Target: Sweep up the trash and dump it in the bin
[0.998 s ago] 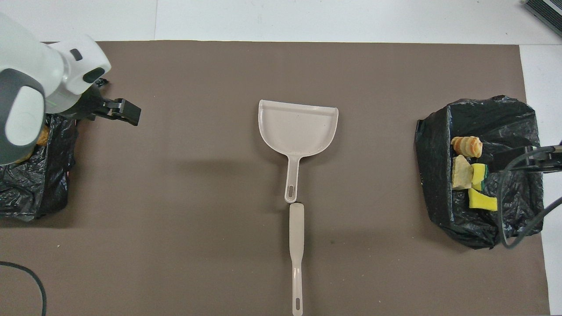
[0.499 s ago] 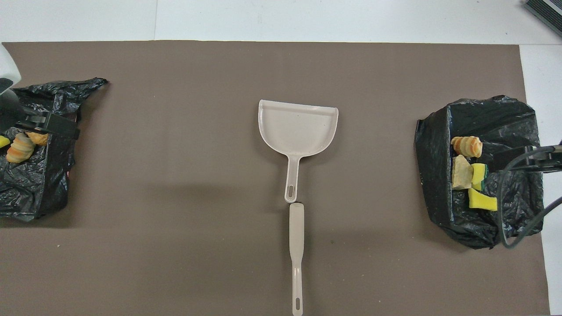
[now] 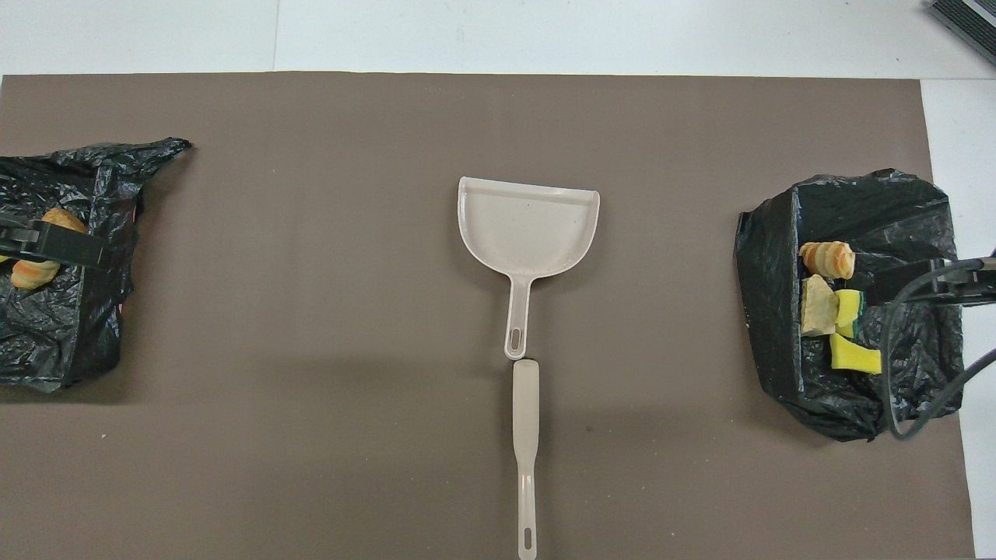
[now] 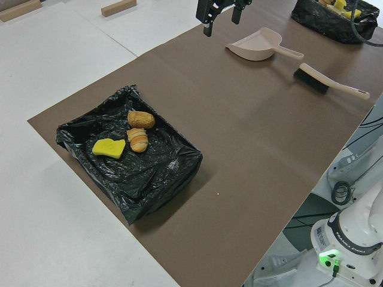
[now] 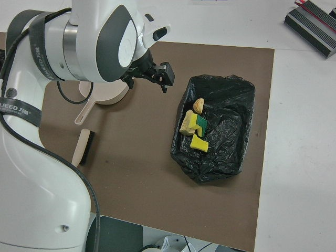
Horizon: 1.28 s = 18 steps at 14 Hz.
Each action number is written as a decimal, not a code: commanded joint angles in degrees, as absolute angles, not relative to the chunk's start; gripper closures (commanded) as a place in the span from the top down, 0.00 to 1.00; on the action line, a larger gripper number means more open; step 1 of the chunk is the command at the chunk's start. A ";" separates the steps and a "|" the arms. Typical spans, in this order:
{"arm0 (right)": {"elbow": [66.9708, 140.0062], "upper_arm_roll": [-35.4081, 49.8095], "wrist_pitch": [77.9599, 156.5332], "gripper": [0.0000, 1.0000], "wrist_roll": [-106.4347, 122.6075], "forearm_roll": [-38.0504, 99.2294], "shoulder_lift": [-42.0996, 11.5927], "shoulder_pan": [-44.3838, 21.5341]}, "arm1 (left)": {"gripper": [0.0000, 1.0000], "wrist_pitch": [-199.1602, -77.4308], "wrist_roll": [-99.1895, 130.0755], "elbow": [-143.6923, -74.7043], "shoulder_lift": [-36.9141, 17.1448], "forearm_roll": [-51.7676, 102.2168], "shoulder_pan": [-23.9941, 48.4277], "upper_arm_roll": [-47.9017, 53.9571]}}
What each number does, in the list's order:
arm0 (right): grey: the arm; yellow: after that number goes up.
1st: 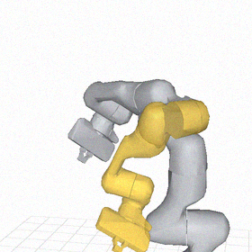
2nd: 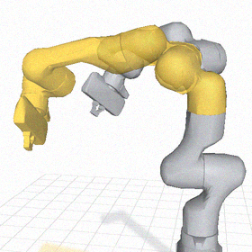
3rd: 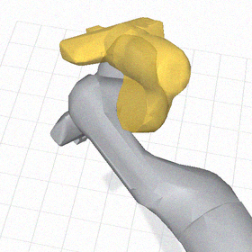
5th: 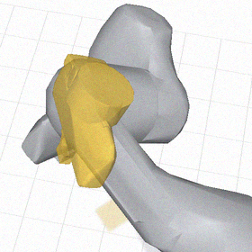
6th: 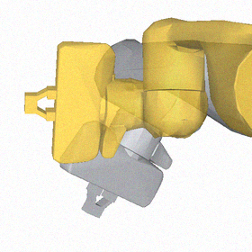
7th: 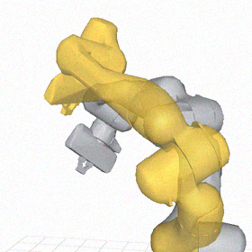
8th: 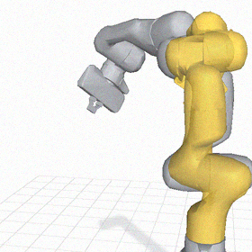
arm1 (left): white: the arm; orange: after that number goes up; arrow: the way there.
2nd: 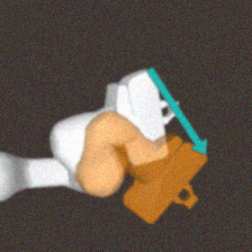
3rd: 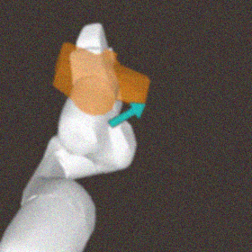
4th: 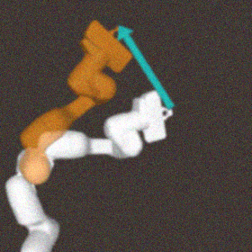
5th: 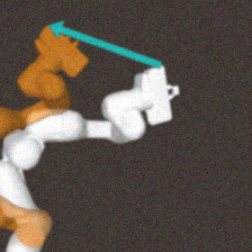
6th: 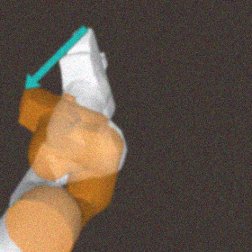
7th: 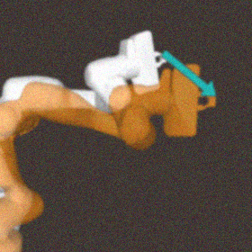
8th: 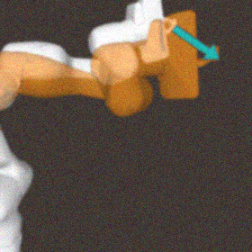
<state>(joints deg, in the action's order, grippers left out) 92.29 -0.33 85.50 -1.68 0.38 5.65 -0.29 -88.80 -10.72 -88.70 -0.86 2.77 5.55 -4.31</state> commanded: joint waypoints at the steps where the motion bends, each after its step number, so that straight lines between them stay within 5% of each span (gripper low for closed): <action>1: 92.02 -0.26 84.20 1.00 -0.44 0.18 6.15 -0.09 | 1.00 -85.88 -8.00 -87.99 0.00 2.11 5.45 -3.96; 18: 92.02 -0.35 84.64 1.00 -0.79 -0.61 6.07 -0.09 | 1.00 -82.00 -8.87 -85.87 -0.35 0.70 -0.26 0.53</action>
